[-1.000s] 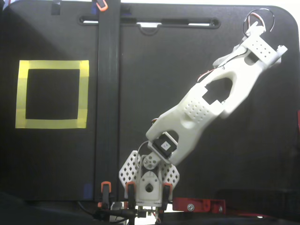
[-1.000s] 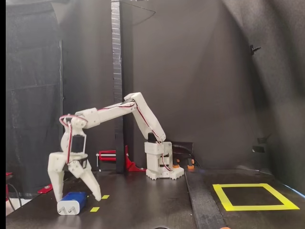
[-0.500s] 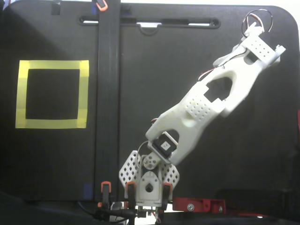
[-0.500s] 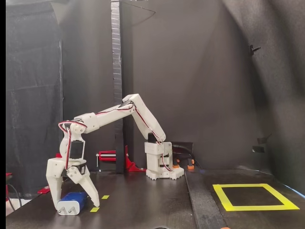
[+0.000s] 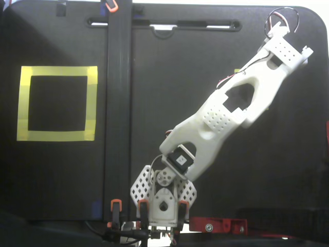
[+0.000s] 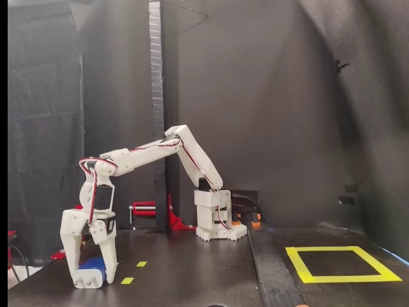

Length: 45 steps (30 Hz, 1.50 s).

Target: Grasp the block and place it in the designated area.

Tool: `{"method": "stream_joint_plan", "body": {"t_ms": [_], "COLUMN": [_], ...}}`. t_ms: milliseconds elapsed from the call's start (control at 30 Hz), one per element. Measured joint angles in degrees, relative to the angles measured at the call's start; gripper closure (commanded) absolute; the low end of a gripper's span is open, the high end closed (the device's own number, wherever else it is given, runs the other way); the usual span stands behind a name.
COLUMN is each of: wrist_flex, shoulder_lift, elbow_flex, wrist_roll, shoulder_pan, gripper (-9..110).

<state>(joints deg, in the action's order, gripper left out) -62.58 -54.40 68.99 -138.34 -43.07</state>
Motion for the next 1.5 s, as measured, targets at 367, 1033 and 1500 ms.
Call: {"method": "stream_joint_plan", "body": {"t_ms": [367, 1033, 1500], "wrist_flex": [-0.8, -11.2, -17.3], "shoulder_lift": [0.3, 1.1, -7.7], "elbow_flex": [-0.4, -7.5, -7.6], "wrist_roll": [-0.4, 1.8, 5.3], "shoulder_pan": [0.0, 0.3, 1.5], "gripper": [78, 78, 79]}}
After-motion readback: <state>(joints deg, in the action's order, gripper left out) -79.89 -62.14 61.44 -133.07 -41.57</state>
